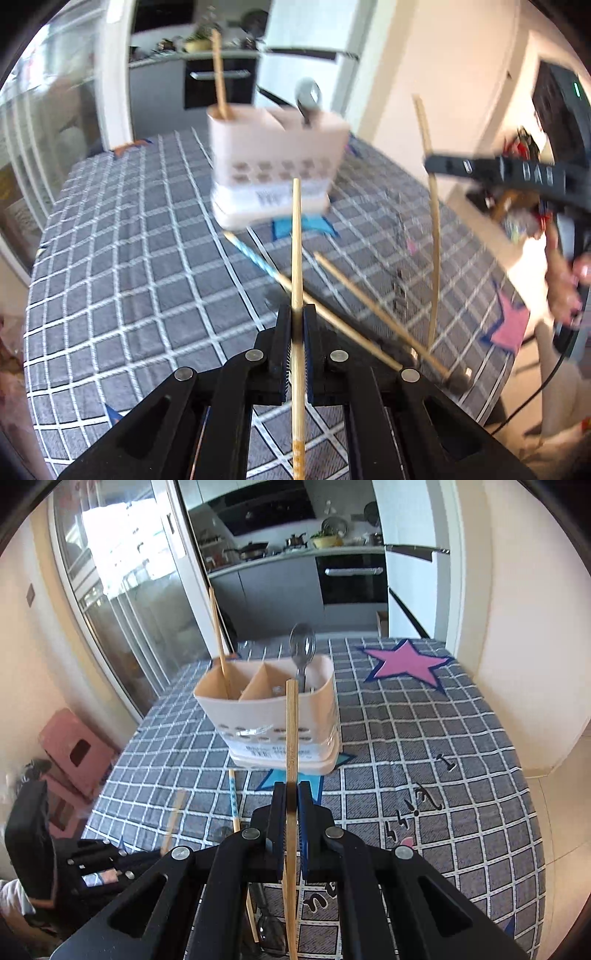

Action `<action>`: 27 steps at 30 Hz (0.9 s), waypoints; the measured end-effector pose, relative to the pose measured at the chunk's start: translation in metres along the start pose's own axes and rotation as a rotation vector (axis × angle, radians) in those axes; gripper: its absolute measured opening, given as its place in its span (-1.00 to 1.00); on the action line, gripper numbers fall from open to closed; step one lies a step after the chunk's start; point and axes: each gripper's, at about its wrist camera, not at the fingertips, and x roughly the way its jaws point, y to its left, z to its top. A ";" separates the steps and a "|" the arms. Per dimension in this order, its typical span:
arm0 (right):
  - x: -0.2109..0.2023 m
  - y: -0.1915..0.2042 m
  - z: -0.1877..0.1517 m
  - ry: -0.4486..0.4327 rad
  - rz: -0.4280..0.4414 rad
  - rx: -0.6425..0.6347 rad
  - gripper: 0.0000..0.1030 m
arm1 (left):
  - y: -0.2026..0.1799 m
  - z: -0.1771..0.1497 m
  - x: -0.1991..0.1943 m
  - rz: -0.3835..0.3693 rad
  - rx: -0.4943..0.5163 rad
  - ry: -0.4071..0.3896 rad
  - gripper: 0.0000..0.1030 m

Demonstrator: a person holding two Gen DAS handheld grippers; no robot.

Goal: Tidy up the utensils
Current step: 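Lift both chopsticks upright and carry them over the white holder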

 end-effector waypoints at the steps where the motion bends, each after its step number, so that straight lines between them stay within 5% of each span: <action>1: -0.003 0.001 0.001 -0.009 0.001 0.001 -0.87 | 0.003 0.004 -0.006 0.004 -0.018 -0.025 -0.26; 12: -0.024 0.009 0.024 -0.086 0.034 0.004 -0.87 | 0.007 0.050 -0.045 -0.001 -0.084 -0.209 -0.26; 27: -0.039 0.024 0.087 -0.169 0.066 -0.043 -0.87 | 0.008 0.130 -0.082 0.005 -0.053 -0.332 -0.26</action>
